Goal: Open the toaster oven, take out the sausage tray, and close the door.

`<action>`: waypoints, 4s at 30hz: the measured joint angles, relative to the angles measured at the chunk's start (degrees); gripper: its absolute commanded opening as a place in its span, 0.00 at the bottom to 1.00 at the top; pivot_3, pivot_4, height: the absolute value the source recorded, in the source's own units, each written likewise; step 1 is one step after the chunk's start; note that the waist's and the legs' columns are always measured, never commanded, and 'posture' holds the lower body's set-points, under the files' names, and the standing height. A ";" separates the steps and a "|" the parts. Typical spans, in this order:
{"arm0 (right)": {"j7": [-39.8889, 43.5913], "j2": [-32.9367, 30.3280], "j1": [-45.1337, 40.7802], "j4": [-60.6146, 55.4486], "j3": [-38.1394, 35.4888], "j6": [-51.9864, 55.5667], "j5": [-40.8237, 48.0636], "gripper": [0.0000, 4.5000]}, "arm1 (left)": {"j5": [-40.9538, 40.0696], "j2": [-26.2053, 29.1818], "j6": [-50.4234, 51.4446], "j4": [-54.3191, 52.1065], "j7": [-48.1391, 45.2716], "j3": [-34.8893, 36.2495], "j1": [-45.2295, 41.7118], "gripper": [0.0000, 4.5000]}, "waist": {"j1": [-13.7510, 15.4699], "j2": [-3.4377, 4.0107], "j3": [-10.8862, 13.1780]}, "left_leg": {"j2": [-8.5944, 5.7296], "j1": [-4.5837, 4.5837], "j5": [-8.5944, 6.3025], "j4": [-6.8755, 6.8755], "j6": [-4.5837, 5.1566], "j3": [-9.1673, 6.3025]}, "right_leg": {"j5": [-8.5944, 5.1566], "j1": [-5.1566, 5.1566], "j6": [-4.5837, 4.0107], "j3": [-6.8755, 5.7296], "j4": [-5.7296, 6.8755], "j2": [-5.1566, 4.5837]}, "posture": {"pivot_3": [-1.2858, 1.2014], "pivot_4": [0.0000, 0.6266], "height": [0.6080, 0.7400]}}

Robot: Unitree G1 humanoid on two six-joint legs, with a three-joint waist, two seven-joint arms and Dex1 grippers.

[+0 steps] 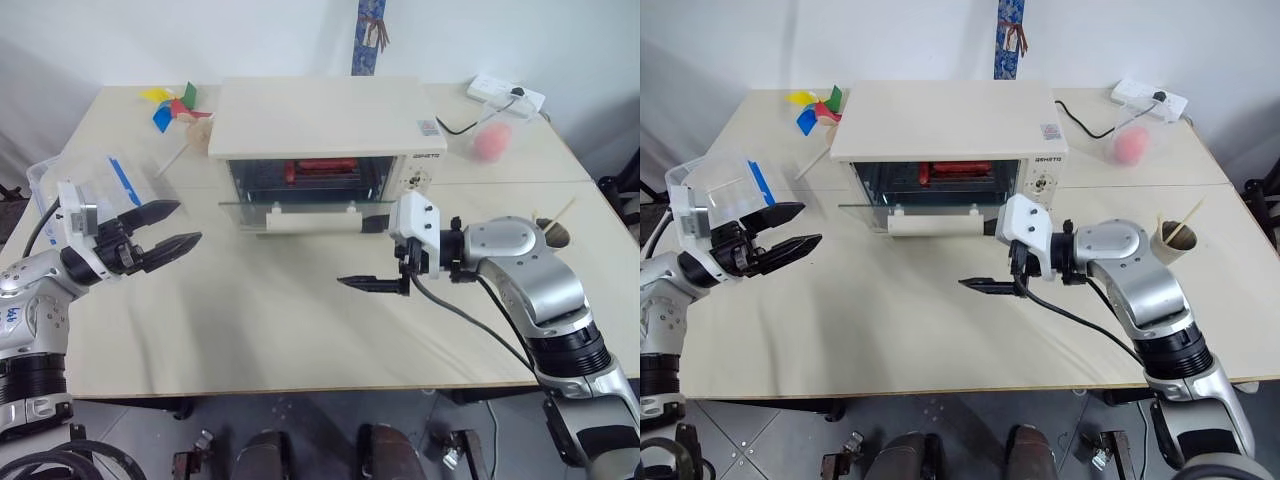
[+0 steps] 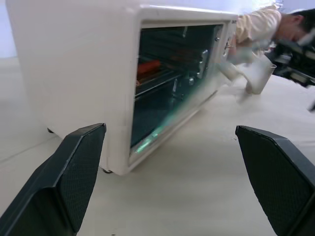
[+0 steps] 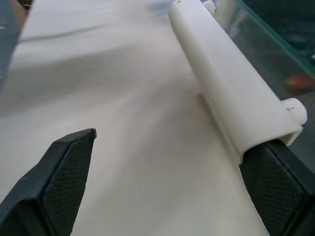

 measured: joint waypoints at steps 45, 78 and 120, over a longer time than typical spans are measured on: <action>-10.67 -4.95 12.95 -16.00 -0.51 11.80 -0.83 1.00 | 10.51 -8.19 -3.80 19.00 -17.64 -14.64 -17.90 0.00 | 1.82 -0.18 0.05 | -0.02 -0.21 -0.23 0.61 0.14 -0.04 | 0.00 0.07 0.01 -0.03 0.08 -0.01 | 0.52 0.24 1.00; -9.99 -11.57 16.17 -11.53 1.49 12.99 -4.08 1.00 | 14.73 -13.78 -8.37 25.91 -19.60 -20.03 -21.98 0.00 | 1.75 -0.27 0.02 | 0.00 -0.26 -0.24 0.76 0.16 -0.01 | 0.00 0.06 0.01 -0.02 0.14 -0.01 | 0.52 0.24 1.00; -34.44 12.91 -16.40 23.04 15.81 -8.74 -35.45 1.00 | 3.84 -20.89 -0.43 -6.96 5.08 -9.27 3.22 0.76 | -0.02 -0.37 0.08 | 0.04 -0.39 -0.23 0.82 0.15 -0.21 | 0.01 -0.01 0.01 -0.10 0.26 -0.04 | 0.52 0.24 1.00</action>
